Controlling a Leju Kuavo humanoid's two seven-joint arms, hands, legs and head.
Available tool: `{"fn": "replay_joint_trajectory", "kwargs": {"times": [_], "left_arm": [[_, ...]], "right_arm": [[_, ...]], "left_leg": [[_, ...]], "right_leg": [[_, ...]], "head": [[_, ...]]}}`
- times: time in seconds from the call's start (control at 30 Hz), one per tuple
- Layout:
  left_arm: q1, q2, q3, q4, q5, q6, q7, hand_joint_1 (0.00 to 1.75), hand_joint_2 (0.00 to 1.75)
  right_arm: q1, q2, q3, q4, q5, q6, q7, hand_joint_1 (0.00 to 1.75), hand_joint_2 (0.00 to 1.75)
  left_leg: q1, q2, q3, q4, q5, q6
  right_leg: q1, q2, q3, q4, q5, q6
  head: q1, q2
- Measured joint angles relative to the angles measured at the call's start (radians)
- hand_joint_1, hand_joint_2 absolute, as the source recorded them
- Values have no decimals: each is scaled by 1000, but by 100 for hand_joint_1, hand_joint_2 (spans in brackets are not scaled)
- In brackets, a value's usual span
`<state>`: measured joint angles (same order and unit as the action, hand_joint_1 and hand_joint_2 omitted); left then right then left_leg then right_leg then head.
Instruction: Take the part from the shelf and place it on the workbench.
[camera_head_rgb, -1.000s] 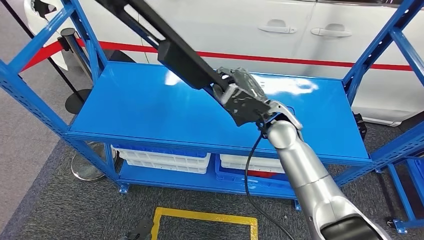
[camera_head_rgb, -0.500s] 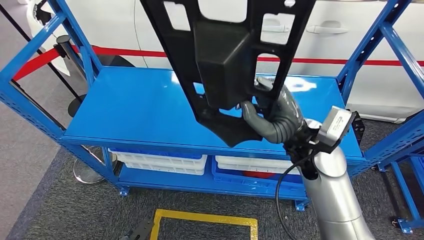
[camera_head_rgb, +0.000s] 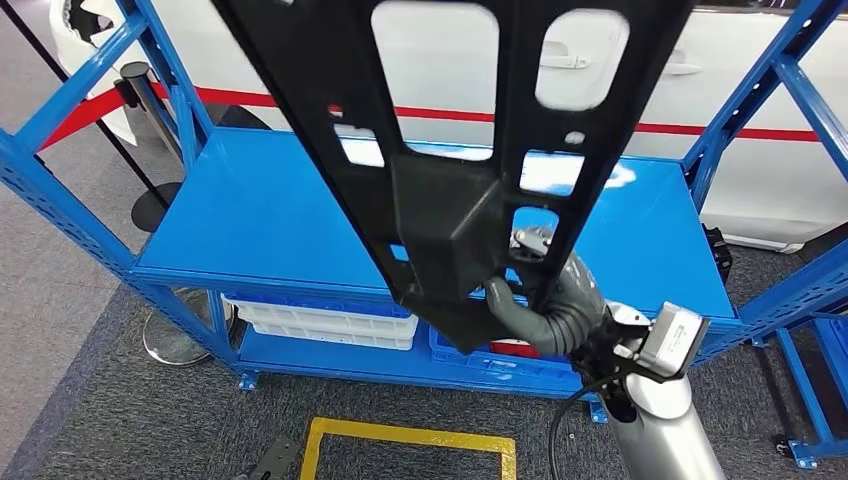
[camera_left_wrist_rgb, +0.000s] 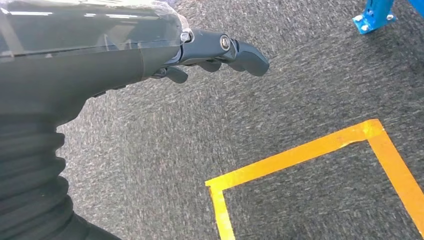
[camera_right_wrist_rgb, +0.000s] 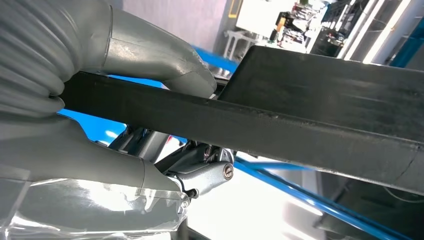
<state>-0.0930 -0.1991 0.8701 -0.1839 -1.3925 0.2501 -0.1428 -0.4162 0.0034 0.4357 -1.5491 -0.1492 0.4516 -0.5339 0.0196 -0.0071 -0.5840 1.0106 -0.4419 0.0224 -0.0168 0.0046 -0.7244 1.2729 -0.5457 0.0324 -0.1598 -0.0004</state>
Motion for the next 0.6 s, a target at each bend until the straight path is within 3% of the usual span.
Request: {"fn": "replay_joint_trajectory", "kwargs": {"times": [0.07,0.13,0.23,0.3,0.33,0.4,0.43,0.47,0.5,0.6], "left_arm": [[1,0,2,0,2,0,-14,0,175],[0,0,2,0,6,4,-25,0,175],[0,0,3,0,3,30,-31,0,175],[0,0,3,0,7,60,-35,0,175],[-1,0,6,0,15,75,-36,0,175],[-2,0,17,0,42,100,-30,0,175],[-2,0,26,0,56,109,-21,0,175],[-2,0,35,0,69,117,-11,0,175],[-2,0,44,0,78,122,-2,0,175],[-6,0,61,0,82,131,22,0,175]], "right_arm": [[41,-10,6,-22,4,-1,-6,175,175],[70,-17,12,-38,4,0,-10,175,175],[96,-23,19,-45,0,-1,-8,175,175],[100,-23,20,-46,-6,-3,1,175,175],[101,-23,20,-46,-9,-6,6,175,175],[101,-23,21,-45,-11,-15,17,175,175],[102,-23,21,-44,-11,-20,21,175,175],[102,-23,21,-43,-12,-25,25,175,175],[102,-23,21,-41,-13,-30,29,175,175],[100,-23,21,-40,-19,-42,34,175,175]], "left_leg": [[0,-1,1,3,-3,-5],[-2,-1,2,5,-7,-15],[-4,0,3,3,-9,-33],[-2,1,-6,29,-31,-42],[-1,1,-24,71,-58,-45],[0,2,-82,206,-128,-48],[0,2,-109,267,-150,-49],[0,2,-122,297,-154,-49],[0,2,-114,285,-137,-48],[-2,2,-19,93,-46,-37]], "right_leg": [[-3,-2,69,-137,64,-2],[1,-1,120,-240,97,-10],[6,2,125,-255,100,-26],[3,1,128,-262,103,-39],[2,-1,129,-265,105,-46],[6,-4,128,-265,105,-54],[8,-5,128,-264,105,-55],[10,-5,128,-263,106,-56],[11,-4,128,-261,106,-57],[15,-3,125,-250,105,-54]], "head": [[0,0],[0,0],[0,0],[0,0],[0,0],[0,0],[0,0],[0,0],[0,0],[0,0]]}}
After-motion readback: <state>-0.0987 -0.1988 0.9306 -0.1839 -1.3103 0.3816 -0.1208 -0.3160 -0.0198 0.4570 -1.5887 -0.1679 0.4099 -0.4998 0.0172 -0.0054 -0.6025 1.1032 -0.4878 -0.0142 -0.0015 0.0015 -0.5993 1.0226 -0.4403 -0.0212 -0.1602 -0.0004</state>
